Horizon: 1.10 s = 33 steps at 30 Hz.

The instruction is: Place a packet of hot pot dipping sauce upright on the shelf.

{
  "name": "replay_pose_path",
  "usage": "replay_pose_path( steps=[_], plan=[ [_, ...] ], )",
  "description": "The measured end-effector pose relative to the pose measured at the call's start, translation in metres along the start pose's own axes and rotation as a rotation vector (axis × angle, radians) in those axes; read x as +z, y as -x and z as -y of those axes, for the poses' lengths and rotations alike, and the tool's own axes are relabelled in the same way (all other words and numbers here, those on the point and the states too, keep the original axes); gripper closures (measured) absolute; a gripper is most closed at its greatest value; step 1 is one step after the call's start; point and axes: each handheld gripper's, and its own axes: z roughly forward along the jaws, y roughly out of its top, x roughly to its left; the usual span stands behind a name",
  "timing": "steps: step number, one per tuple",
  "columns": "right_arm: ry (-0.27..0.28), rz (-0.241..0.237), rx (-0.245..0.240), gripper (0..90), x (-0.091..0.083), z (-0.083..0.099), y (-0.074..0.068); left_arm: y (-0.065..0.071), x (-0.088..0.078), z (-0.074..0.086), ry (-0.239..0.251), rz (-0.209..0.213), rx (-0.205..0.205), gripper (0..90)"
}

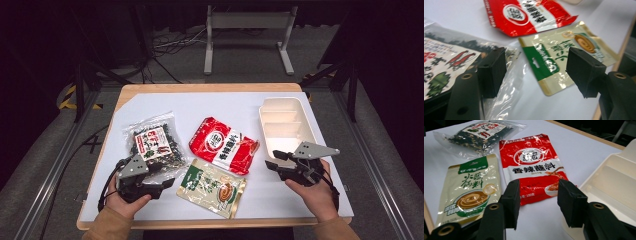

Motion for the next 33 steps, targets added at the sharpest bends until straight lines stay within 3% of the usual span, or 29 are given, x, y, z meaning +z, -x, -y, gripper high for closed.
replay_pose_path(
  steps=[4, 10, 18, 20, 24, 33],
  plan=[
    [-0.004, -0.005, -0.012, 56.1, -0.002, -0.002, -0.002, 0.002, 0.001, -0.003, -0.012, 0.005, -0.014, 33.6],
    [0.0, -0.004, -0.015, 54.0, -0.006, -0.004, -0.002, 0.007, 0.006, -0.006, -0.076, -0.028, -0.015, 28.1],
    [-0.001, -0.017, -0.007, 49.2, -0.008, -0.009, -0.003, 0.011, 0.017, -0.011, -0.119, 0.02, -0.047, 30.7],
    [-0.006, -0.021, -0.003, 48.6, -0.008, -0.01, -0.004, 0.012, 0.021, -0.012, -0.135, 0.035, -0.03, 34.3],
    [-0.01, -0.03, 0.002, 47.5, -0.008, -0.011, -0.003, 0.011, 0.026, -0.013, -0.145, 0.061, -0.041, 37.5],
    [-0.024, -0.049, 0.009, 44.0, -0.005, -0.011, -0.005, 0.011, 0.046, -0.008, -0.228, 0.077, -0.074, 37.4]
  ],
)
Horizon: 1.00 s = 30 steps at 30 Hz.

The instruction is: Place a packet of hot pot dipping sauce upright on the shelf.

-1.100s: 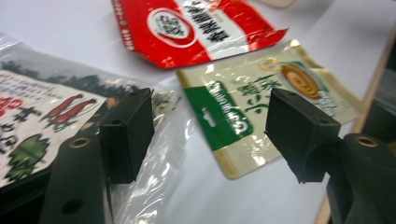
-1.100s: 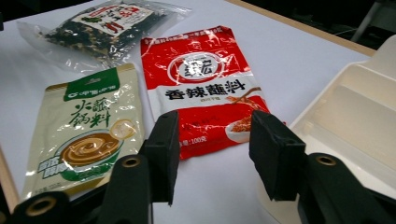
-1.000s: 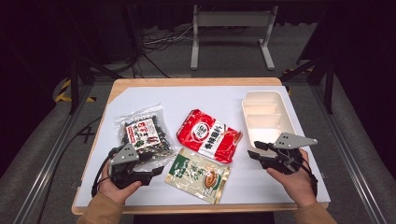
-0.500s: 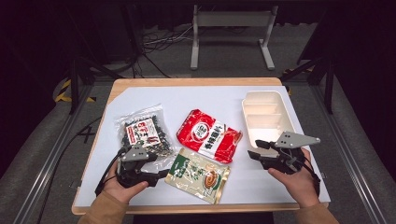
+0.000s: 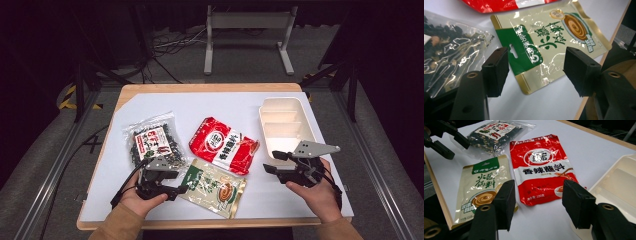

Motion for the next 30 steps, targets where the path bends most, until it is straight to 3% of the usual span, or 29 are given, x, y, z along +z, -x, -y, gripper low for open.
replay_pose_path(
  steps=[10, 17, 30],
  plan=[
    [-0.024, -0.017, -0.003, 42.3, 0.006, 0.001, -0.001, -0.011, 0.016, 0.003, -0.026, 0.04, -0.042, 37.2],
    [-0.033, -0.024, -0.006, 40.8, 0.01, 0.002, -0.003, -0.018, 0.025, 0.007, -0.014, 0.077, -0.092, 38.5],
    [-0.055, -0.034, -0.019, 38.8, 0.017, 0.003, -0.007, -0.023, 0.035, 0.011, -0.008, 0.111, -0.144, 34.3]
  ],
)
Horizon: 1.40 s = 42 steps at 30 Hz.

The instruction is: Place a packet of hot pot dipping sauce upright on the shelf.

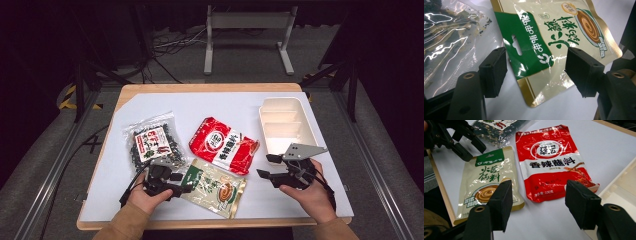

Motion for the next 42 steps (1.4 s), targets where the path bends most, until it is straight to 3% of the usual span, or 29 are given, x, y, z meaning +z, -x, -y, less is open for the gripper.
replay_pose_path(
  steps=[7, 15, 18, 26, 32, 36, 38, 42],
  plan=[
    [-0.007, -0.003, -0.003, 38.1, 0.002, 0.0, -0.001, -0.002, 0.003, 0.002, 0.016, 0.041, -0.03, 33.3],
    [-0.011, -0.007, -0.005, 37.4, 0.003, 0.001, -0.001, 0.0, -0.002, 0.001, 0.05, 0.05, -0.017, 32.7],
    [-0.012, -0.01, -0.006, 37.2, 0.004, 0.001, -0.001, 0.004, -0.005, 0.001, 0.089, 0.104, -0.015, 34.9],
    [-0.019, -0.021, -0.006, 36.7, 0.006, 0.001, -0.002, 0.011, 0.003, 0.001, 0.034, 0.089, 0.016, 40.7],
    [-0.036, -0.042, -0.02, 39.5, 0.009, 0.001, -0.005, 0.01, 0.012, 0.001, 0.0, 0.033, 0.02, 54.8],
    [-0.039, -0.05, -0.034, 45.2, 0.01, 0.0, -0.006, 0.008, 0.012, 0.0, 0.002, 0.003, 0.007, 72.0],
    [-0.04, -0.053, -0.041, 47.5, 0.01, 0.0, -0.007, 0.007, 0.012, -0.001, 0.008, 0.008, 0.0, 80.6],
    [-0.035, -0.051, -0.061, 50.2, 0.009, 0.0, -0.008, 0.01, 0.008, -0.005, 0.026, 0.013, 0.004, 88.0]
  ],
)
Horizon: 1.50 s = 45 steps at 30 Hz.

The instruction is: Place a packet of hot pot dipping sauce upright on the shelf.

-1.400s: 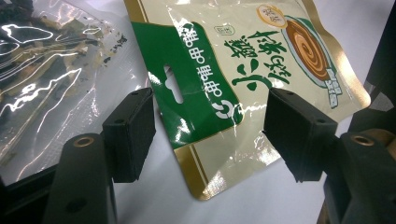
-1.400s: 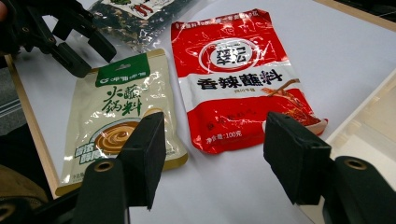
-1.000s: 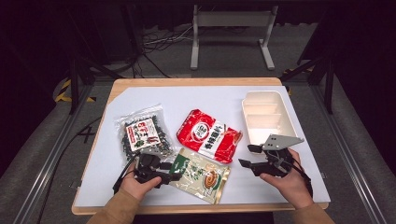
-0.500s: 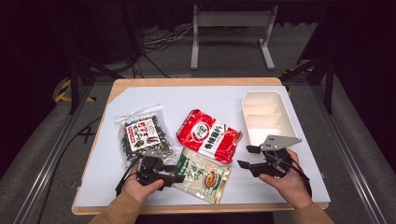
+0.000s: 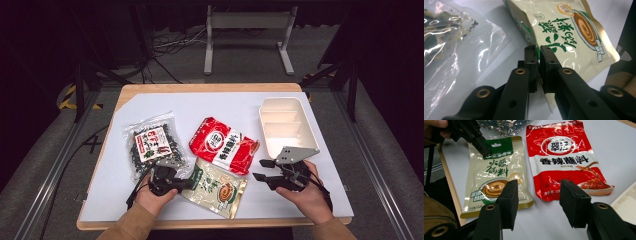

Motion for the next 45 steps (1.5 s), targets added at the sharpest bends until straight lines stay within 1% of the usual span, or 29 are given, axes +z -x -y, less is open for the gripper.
replay_pose_path(
  steps=[1, 2, 6, 10, 12, 16, 17, 19, 22, 24, 27, 28, 29, 30, 31, 32, 33, 36, 39, 40, 42, 44, 45],
  plan=[
    [0.0, 0.0, 0.0, 50.2, 0.0, 0.0, 0.0, 0.0, 0.0, 0.0, 0.0, 0.0, 0.0, 89.3],
    [0.001, 0.006, -0.011, 50.8, 0.0, 0.0, 0.0, 0.001, -0.001, -0.001, 0.004, -0.001, 0.004, 89.3],
    [0.009, 0.015, -0.034, 53.1, -0.001, 0.0, -0.001, 0.009, -0.011, -0.01, 0.051, 0.001, 0.042, 89.8],
    [0.012, 0.016, -0.032, 54.8, -0.004, -0.001, -0.001, 0.02, -0.022, -0.02, 0.074, 0.001, 0.102, 89.9],
    [0.012, 0.014, -0.029, 55.6, -0.006, -0.002, -0.001, 0.027, -0.027, -0.025, 0.082, 0.0, 0.139, 89.9],
    [0.017, 0.006, -0.031, 56.0, -0.01, -0.004, -0.001, 0.041, -0.041, -0.036, 0.09, -0.008, 0.23, 89.9],
    [0.017, 0.006, -0.031, 56.0, -0.01, -0.004, -0.001, 0.041, -0.041, -0.036, 0.09, -0.008, 0.23, 90.0],
    [0.02, -0.001, -0.031, 56.1, -0.012, -0.006, -0.002, 0.049, -0.048, -0.041, 0.096, -0.015, 0.271, 90.0],
    [0.022, -0.011, -0.035, 55.6, -0.013, -0.008, -0.004, 0.059, -0.059, -0.047, 0.097, -0.039, 0.337, 90.0],
    [0.019, -0.016, -0.041, 55.6, -0.013, -0.01, -0.006, 0.064, -0.065, -0.05, 0.101, -0.051, 0.367, 90.0],
    [0.014, -0.03, -0.053, 55.2, -0.012, -0.013, -0.009, 0.072, -0.075, -0.055, 0.111, -0.064, 0.424, 90.0],
    [0.014, -0.035, -0.059, 54.8, -0.012, -0.015, -0.011, 0.074, -0.078, -0.057, 0.113, -0.067, 0.437, 90.0],
    [0.014, -0.035, -0.059, 54.8, -0.012, -0.015, -0.011, 0.074, -0.078, -0.057, 0.113, -0.067, 0.437, 90.0],
    [0.016, -0.042, -0.061, 54.7, -0.012, -0.016, -0.012, 0.077, -0.083, -0.06, 0.113, -0.079, 0.463, 90.0],
    [0.022, -0.054, -0.077, 54.3, -0.012, -0.019, -0.014, 0.077, -0.083, -0.06, 0.113, -0.079, 0.463, 90.0],
    [0.023, -0.06, -0.087, 54.1, -0.011, -0.021, -0.016, 0.08, -0.086, -0.063, 0.111, -0.095, 0.495, 90.0],
    [0.023, -0.06, -0.087, 54.1, -0.011, -0.021, -0.016, 0.08, -0.086, -0.063, 0.111, -0.095, 0.495, 90.0],
    [0.024, -0.081, -0.107, 52.5, -0.011, -0.027, -0.02, 0.084, -0.091, -0.066, 0.104, -0.102, 0.534, 90.0],
    [0.016, -0.099, -0.139, 51.6, -0.007, -0.033, -0.024, 0.086, -0.096, -0.069, 0.091, -0.093, 0.582, 90.0],
    [0.007, -0.108, -0.144, 51.7, -0.005, -0.036, -0.025, 0.087, -0.097, -0.07, 0.086, -0.081, 0.595, 90.0],
    [-0.004, -0.123, -0.158, 51.3, -0.002, -0.041, -0.026, 0.089, -0.099, -0.071, 0.075, -0.071, 0.614, 90.0],
    [-0.01, -0.149, -0.162, 49.8, 0.002, -0.045, -0.029, 0.091, -0.1, -0.072, 0.064, -0.059, 0.624, 90.0],
    [-0.013, -0.171, -0.167, 48.7, 0.005, -0.047, -0.03, 0.092, -0.1, -0.072, 0.059, -0.055, 0.634, 90.0]
  ],
)
